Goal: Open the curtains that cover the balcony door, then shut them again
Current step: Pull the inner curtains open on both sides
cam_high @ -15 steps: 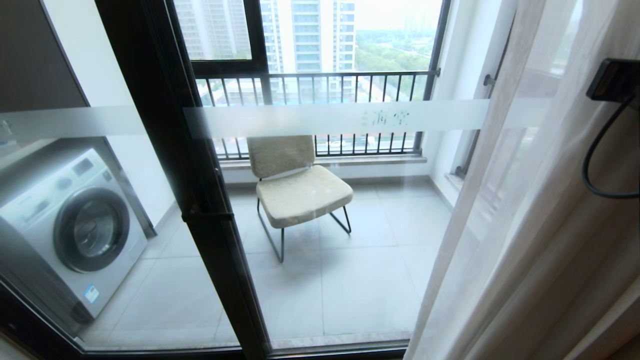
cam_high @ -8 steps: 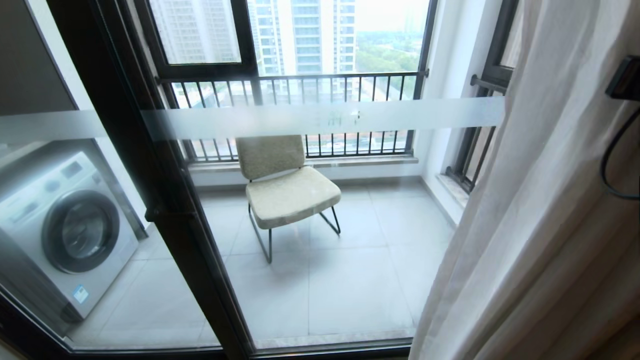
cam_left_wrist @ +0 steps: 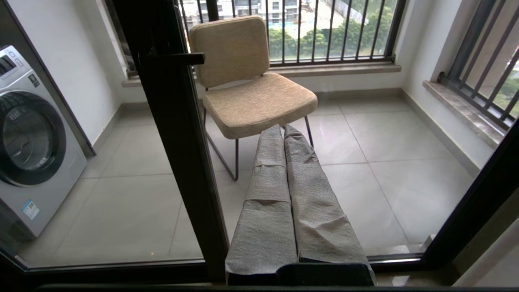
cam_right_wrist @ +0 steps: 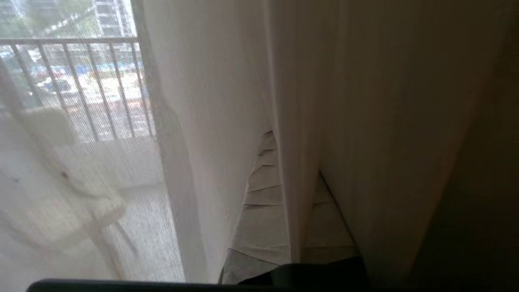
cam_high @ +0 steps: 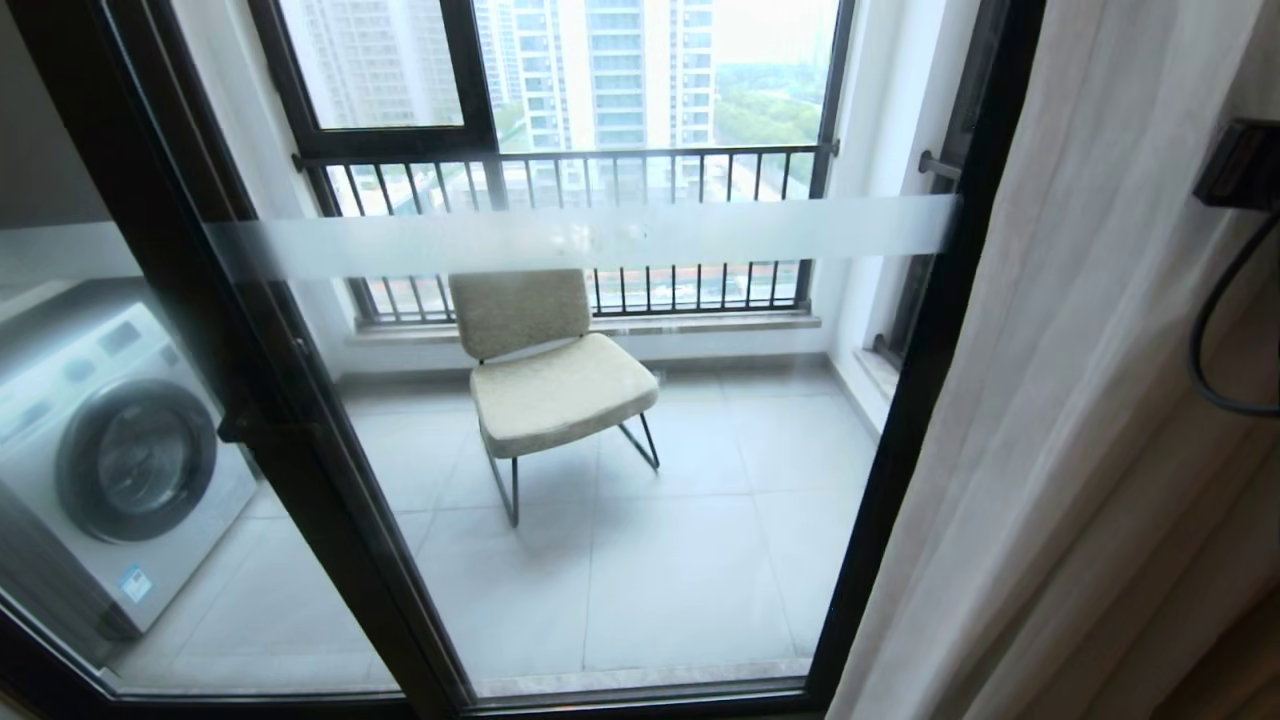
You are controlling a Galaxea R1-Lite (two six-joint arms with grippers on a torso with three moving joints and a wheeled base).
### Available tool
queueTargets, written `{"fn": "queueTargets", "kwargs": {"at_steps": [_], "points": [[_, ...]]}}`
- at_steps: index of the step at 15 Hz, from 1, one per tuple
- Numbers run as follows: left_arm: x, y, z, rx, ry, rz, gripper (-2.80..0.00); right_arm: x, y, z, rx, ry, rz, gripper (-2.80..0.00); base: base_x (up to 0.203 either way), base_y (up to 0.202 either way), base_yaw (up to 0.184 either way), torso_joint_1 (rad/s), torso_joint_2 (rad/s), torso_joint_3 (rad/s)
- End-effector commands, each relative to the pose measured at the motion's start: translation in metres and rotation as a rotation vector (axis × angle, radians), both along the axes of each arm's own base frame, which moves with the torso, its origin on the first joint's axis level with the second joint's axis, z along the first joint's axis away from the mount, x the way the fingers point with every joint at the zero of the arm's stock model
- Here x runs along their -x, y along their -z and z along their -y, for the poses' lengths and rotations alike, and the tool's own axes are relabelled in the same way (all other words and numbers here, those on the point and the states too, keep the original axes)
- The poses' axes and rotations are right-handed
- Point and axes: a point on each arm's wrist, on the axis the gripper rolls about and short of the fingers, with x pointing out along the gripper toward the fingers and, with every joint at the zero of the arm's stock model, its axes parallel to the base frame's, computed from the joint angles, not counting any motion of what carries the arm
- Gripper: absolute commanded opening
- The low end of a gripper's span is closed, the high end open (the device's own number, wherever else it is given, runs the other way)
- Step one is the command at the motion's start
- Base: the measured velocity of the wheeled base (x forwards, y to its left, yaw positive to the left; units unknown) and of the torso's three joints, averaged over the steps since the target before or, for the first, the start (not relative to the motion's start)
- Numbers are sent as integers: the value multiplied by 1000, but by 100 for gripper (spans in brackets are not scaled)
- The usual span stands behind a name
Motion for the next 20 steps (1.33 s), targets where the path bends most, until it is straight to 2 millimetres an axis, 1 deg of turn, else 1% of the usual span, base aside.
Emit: {"fn": "queueTargets", "kwargs": {"at_steps": [1, 5, 7, 15, 20], "points": [[0, 0, 0, 0, 0, 1, -280, 1, 0, 0, 1, 1, 4, -280, 0, -183, -2, 2, 6, 2], [0, 0, 0, 0, -1, 1, -280, 5, 1, 0, 1, 1, 1, -280, 0, -184, 0, 3, 4, 3], [0, 0, 0, -2, -1, 1, -280, 5, 1, 0, 1, 1, 1, -280, 0, -119, -3, 1, -3, 2], [0, 0, 0, -1, -1, 1, -280, 10, -4, 0, 2, 4, 18, -280, 0, 0, 0, 0, 0, 0], [0, 0, 0, 0, -1, 1, -280, 11, -5, 18, 1, 67, 21, -280, 0, 0, 0, 0, 0, 0]]}}
